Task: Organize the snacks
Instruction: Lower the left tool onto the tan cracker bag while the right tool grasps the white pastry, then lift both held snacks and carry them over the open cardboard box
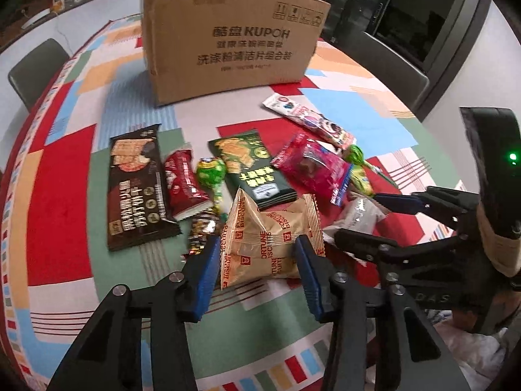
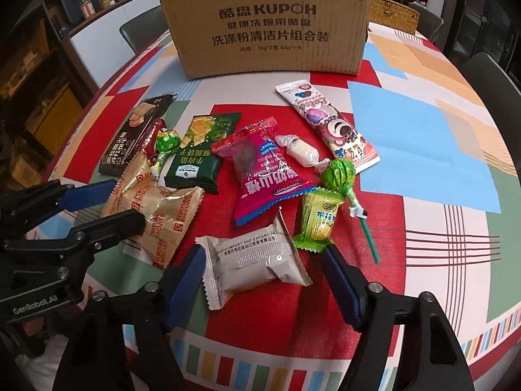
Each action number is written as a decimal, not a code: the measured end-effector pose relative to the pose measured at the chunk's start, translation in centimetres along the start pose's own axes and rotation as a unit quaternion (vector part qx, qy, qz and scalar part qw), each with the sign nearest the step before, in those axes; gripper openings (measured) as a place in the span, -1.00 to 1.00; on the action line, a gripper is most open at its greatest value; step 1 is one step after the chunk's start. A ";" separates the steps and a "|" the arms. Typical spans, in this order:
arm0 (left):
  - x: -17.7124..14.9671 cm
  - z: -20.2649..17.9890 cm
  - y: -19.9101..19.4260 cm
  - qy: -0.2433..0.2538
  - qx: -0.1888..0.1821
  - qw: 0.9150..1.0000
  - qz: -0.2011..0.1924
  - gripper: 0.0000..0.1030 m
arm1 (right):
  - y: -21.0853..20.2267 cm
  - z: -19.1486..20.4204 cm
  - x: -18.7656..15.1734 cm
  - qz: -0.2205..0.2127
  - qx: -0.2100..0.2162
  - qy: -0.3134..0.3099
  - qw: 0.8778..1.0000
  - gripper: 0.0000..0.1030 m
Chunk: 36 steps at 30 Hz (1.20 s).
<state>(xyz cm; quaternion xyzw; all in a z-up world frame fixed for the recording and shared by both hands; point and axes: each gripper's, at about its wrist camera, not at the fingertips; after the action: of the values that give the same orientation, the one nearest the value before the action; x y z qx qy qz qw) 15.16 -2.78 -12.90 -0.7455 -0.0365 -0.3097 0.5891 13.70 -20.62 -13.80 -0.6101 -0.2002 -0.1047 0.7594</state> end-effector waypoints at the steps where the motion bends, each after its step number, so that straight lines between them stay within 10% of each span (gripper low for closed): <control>1: 0.0 0.0 0.2 -0.002 -0.006 1.000 0.003 -0.12 | 0.1 -0.1 0.0 0.002 0.002 0.001 1.000 0.33; 15: 1.0 0.3 2.7 -0.028 -0.049 0.998 0.017 0.13 | 0.6 0.1 0.2 -0.004 0.005 -0.008 1.000 0.05; 23: 1.0 0.0 1.9 -0.025 -0.055 0.998 0.003 -0.37 | 0.3 0.0 0.1 -0.006 0.011 -0.006 1.000 -0.10; 36: 0.7 -0.5 -2.1 -0.024 -0.022 0.999 -0.044 -0.47 | -2.4 0.3 0.1 -0.048 0.009 -0.007 0.999 -0.12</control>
<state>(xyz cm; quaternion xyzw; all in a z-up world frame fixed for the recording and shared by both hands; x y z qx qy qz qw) 14.59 -2.81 -10.72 -0.7632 -0.0763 -0.3179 0.5574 12.72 -20.91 -11.59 -0.5934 -0.2354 -0.1354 0.7577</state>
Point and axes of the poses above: each gripper's, at about its wrist camera, not at the fingertips, and y roughly the way its jaws point, z to its left, x to its top, and after that the axes turned 6 degrees about x, right-handed
